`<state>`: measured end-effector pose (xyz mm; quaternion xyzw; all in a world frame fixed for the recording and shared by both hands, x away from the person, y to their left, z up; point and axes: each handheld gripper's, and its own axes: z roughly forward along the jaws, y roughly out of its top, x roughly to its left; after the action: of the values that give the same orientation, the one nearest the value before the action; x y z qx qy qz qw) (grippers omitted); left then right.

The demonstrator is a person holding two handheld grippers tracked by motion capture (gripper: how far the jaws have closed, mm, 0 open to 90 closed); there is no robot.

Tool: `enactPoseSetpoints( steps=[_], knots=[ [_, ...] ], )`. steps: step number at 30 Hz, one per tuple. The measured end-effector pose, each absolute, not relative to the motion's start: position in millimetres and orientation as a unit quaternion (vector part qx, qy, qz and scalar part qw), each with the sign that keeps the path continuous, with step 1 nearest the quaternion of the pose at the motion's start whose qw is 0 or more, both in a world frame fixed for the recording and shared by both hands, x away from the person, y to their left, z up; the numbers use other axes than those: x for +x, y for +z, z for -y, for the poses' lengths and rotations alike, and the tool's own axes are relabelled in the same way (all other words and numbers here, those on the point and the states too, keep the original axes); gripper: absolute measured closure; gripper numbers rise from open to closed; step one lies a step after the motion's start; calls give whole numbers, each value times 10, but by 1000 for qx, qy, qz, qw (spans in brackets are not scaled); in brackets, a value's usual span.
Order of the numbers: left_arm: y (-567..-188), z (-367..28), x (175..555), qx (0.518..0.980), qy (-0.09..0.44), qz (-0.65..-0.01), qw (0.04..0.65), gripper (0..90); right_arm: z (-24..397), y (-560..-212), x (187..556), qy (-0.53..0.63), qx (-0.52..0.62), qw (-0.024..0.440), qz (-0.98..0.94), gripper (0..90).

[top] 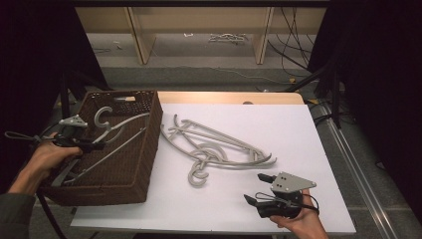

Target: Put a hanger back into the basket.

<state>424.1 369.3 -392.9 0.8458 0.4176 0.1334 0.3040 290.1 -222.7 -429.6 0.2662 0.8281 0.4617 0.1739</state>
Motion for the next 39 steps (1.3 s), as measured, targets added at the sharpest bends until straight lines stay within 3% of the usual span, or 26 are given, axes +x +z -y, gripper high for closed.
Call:
enactPoseSetpoints(
  steps=[13, 23, 28, 31, 39],
  knots=[
    [-4035, -3706, 4273, 853, 127, -432, 264, 783, 2226, -4299, 2903, 461, 265, 174, -829, 241],
    [-4091, -3865, 4304, 821, 147, -483, 267, 750, 2234, -4301, 2905, 460, 266, 173, -829, 241],
    [-4094, -3904, 4290, 799, 170, -514, 263, 665, 2231, -4306, 2905, 460, 268, 173, -829, 241],
    [-4021, -3920, 4258, 772, 193, -538, 278, 535, 2234, -4308, 2905, 459, 270, 175, -828, 241],
    [-3604, -3757, 4020, 742, 235, -525, 344, 377, 2242, -4299, 2911, 469, 272, 186, -819, 241]
  ],
)
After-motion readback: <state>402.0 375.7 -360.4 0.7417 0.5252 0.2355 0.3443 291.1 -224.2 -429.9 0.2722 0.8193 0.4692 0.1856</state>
